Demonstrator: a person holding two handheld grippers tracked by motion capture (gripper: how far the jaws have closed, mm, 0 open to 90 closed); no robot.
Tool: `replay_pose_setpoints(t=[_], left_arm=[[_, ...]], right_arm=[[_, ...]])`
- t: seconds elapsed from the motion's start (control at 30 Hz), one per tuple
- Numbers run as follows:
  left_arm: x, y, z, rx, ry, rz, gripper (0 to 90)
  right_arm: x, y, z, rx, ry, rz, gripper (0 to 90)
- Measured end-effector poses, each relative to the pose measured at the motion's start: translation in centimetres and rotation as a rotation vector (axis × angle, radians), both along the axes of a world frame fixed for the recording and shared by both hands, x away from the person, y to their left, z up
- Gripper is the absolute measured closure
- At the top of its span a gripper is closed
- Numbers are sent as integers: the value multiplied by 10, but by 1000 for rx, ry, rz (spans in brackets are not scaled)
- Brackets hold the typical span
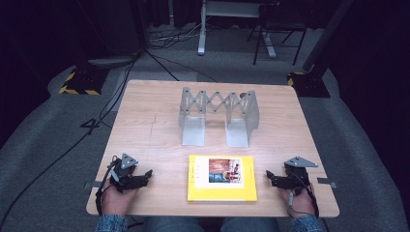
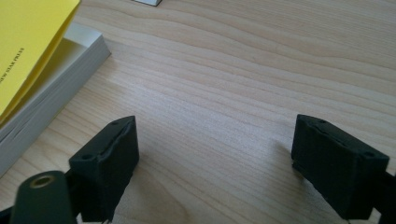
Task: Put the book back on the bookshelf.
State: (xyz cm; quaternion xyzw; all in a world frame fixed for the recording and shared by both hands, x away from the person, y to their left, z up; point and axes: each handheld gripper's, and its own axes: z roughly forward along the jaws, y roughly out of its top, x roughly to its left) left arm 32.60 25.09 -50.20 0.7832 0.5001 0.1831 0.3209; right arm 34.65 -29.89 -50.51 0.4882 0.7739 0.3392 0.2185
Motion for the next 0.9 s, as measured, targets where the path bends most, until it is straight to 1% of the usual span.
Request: replay_pose_setpoints(t=[0.03,0.07,0.1,0.13,0.17,0.2,0.23,0.27,0.3,0.33,0.37,0.4,0.43,0.5,0.53,0.6,0.63,0.67,0.7,0.73,0.77,0.8,0.83,0.87,0.9], left_arm=[[-1,-2,1,-35,20,13,228],[-2,-3,3,-59,35,2,250],[-4,-5,7,-106,43,-15,264],[-5,-8,9,-122,39,-15,267],[-5,-8,9,-122,39,-15,270],[-10,-14,15,-152,34,-19,270],[-10,-14,15,-152,34,-19,270],[-15,-21,21,-181,24,-38,274],[-19,-25,23,-193,17,-42,275],[-19,-25,23,-193,17,-42,276],[-22,-30,26,-195,4,-51,276],[-26,-38,30,-210,-5,-66,279],[-26,-38,30,-210,-5,-66,281],[-29,-49,34,-240,-7,-89,282],[-30,-58,35,-248,-1,-119,282],[-30,-70,34,-228,13,-150,281],[-30,-70,34,-228,13,-150,279],[-28,-78,32,-217,21,-166,278],[-28,-78,32,-217,21,-166,278],[-26,-82,31,-209,26,-169,281],[-25,-84,31,-209,35,-171,281],[-22,-88,30,-215,46,-182,301],[-22,-88,30,-215,46,-182,310],[-18,-91,30,-214,59,-196,318],[-18,-91,30,-214,59,-196,316]], right_arm=[[0,0,0,2,-1,-1,191],[-2,-1,1,5,-4,-5,233],[-4,-2,1,6,-12,-15,266],[-4,-2,1,8,-14,-17,270],[-4,-2,1,8,-14,-17,270],[-5,-2,1,7,-17,-14,291],[-5,-2,1,7,-17,-14,291],[-7,-1,2,7,-14,-16,315],[-7,-1,2,5,-12,-13,324],[-7,-1,2,5,-12,-13,324],[-8,-1,2,4,-11,-9,337],[-12,1,3,4,-6,-5,350],[-12,1,3,4,-6,-5,350],[-15,4,3,3,-4,8,359],[-17,7,4,3,-2,20,359],[-18,11,3,4,-2,28,357],[-18,11,3,4,-2,28,357],[-19,16,3,4,-5,44,345],[-19,16,3,4,-5,44,345],[-20,19,2,2,-13,52,337],[-20,19,2,2,-13,52,337],[-21,22,2,9,-16,55,332],[-21,22,2,9,-16,55,332],[-22,24,1,9,-24,63,330],[-22,24,1,9,-24,63,330]])
